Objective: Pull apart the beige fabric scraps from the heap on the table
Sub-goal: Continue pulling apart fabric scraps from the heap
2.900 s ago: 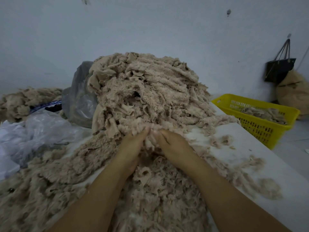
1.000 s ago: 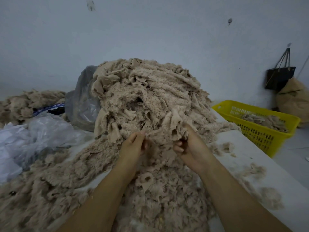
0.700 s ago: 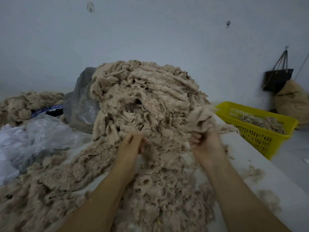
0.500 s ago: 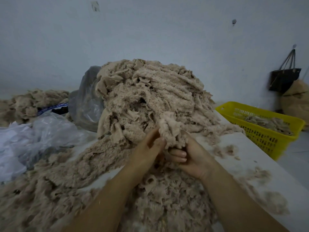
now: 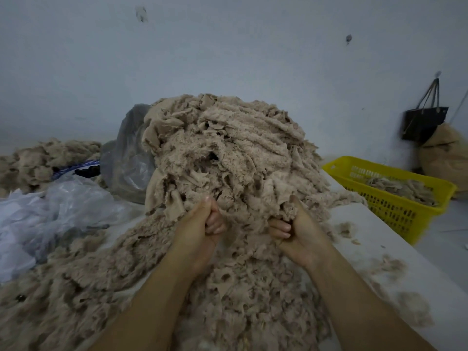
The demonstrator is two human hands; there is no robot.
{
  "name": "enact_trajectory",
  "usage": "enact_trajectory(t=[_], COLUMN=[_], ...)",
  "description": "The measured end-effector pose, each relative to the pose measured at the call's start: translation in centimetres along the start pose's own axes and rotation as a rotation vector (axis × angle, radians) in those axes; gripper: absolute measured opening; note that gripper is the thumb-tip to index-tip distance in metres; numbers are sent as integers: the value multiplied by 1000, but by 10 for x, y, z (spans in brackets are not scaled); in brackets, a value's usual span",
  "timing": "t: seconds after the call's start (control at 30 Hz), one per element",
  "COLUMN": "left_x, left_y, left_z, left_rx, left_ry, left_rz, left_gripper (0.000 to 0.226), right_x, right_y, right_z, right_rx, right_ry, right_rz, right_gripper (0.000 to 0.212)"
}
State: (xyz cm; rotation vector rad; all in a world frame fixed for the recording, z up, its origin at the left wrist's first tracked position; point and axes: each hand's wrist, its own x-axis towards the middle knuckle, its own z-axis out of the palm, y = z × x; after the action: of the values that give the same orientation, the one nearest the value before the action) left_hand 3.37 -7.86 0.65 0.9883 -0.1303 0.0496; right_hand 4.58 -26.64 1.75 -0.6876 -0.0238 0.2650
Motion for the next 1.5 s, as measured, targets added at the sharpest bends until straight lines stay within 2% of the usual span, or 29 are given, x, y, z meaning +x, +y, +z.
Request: enact_trajectory(t=[0.07, 0.13, 0.2, 0.23, 0.3, 0.37, 0.47, 0.57, 0.67, 0.73, 0.8, 0.87, 0.93, 1.0, 1.07, 1.1, 1.13, 1.17, 1.23, 1.3, 1.37, 1.43, 1.5], left_x=[-2, -4, -5, -7, -6, -7, -6, -7, -1, 1, -3, -9, -13, -14, -9, -5, -1, 3, 6, 5, 6, 7, 4], left_y=[-4, -8, -15, -17, -22, -20, -14, -13, -2, 6, 4, -7, -17, -20, -18, -17, -16, -16, -19, -23, -23, -21, -18], left_z=[2, 2, 2, 5, 8, 9, 6, 13, 9, 0, 0, 7, 12, 12, 7, 3, -1, -4, -9, -10, -9, -7, -5], left_rx=[189, 505, 733, 793, 858, 913, 662, 277, -91, -120, 149, 581, 951, 1079, 1117, 1163, 1239, 1309, 1444, 1553, 1591, 1538, 1375], left_ry=[7, 7, -94, -130, -123, -86, -40, -121, -146, -124, -106, -113, -183, -251, -146, -79, -41, -46, -124, -148, -87, 14, 63], left_rz=[12, 63, 61, 45, 84, 155, 165, 81, 55, 73, 62, 15, 50, 137, 194, 239, 244, 211, 101, 29, 39, 124, 269], left_gripper=[34, 34, 36, 36, 9, 21, 26, 26, 29, 33, 34, 35, 48, 62, 51, 37, 25, 23, 41, 46, 34, 22, 19], right_x=[0, 0, 0, -1, -1, -1, 1, 4, 9, 12, 11, 10, 10, 8, 0, -2, -3, -2, 6, 10, 13, 13, 13], right_y=[3, 5, 6, 7, 8, 7, 9, 14, 4, -10, -11, 2, 10, -2, -28, -36, -39, -36, -16, 7, 26, 36, 40], right_z=[2, 3, 1, 2, 3, 3, 2, 8, 2, -11, -17, -11, -2, -1, -9, -14, -17, -17, -12, -3, -4, -8, -7], right_rx=[-15, -32, -95, -136, -176, -169, -159, -110, 76, 160, 72, -154, -352, -242, 110, 229, 231, 111, -294, -756, -1200, -1395, -1437], right_ry=[-28, -80, -120, -135, -148, -135, -84, -51, 75, 131, 152, 89, 46, 109, 226, 276, 330, 388, 446, 369, 199, 16, -113], right_rz=[45, 91, 100, 99, 111, 111, 71, -1, -83, -124, -92, -17, -21, -231, -489, -550, -555, -515, -396, -292, -266, -226, -190], right_gripper=[24, 19, 23, 24, 18, 11, 12, 29, 34, 30, 26, 29, 33, 27, 25, 40, 55, 63, 53, 28, 16, 13, 18])
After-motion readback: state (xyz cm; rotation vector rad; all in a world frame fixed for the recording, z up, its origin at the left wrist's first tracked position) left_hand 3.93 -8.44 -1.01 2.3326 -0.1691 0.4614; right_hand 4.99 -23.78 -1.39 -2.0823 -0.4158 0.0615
